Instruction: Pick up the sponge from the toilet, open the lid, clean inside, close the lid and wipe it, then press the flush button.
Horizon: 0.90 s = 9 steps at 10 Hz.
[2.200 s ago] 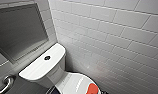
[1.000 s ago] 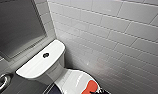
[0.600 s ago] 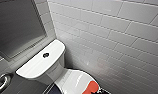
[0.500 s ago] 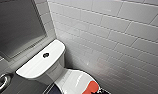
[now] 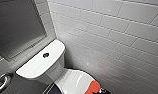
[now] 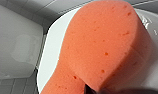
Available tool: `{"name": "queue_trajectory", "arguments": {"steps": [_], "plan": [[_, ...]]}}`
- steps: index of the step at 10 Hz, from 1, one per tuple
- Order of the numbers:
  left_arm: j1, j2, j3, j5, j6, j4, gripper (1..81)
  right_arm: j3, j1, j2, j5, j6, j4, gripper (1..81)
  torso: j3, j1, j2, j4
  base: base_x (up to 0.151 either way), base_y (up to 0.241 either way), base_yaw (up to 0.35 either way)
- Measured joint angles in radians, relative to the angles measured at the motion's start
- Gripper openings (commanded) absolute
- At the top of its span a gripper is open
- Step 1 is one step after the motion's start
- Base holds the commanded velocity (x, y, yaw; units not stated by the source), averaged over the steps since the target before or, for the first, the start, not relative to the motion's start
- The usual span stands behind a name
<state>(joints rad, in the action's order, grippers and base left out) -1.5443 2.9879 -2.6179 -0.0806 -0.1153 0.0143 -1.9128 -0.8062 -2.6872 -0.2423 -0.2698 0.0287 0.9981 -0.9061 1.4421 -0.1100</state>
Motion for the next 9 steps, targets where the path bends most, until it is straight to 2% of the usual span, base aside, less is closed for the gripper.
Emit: {"name": "queue_trajectory", "arguments": {"steps": [3,5,7,9], "plan": [[0.000,0.009,0.000,-0.001,0.000,0.001,81.1,0.250,0.039,0.193,-0.035,0.000,-0.004,1.0,0.000,0.000,0.000,0.000,0.000,0.000,0.000],[0.001,0.009,0.000,-0.006,0.000,0.000,81.1,0.373,0.020,0.311,-0.047,0.000,-0.004,1.0,0.000,0.000,0.000,0.000,0.000,0.000,0.000],[0.026,-0.002,0.020,-0.005,0.000,0.000,81.1,0.440,-0.023,0.360,-0.053,-0.001,-0.004,1.0,0.000,0.000,0.000,0.000,0.000,0.000,0.000],[0.058,-0.038,0.088,-0.006,0.000,0.000,81.1,0.429,-0.093,0.386,-0.061,-0.001,-0.004,1.0,0.000,0.000,0.000,0.000,0.000,0.000,0.000]]}}
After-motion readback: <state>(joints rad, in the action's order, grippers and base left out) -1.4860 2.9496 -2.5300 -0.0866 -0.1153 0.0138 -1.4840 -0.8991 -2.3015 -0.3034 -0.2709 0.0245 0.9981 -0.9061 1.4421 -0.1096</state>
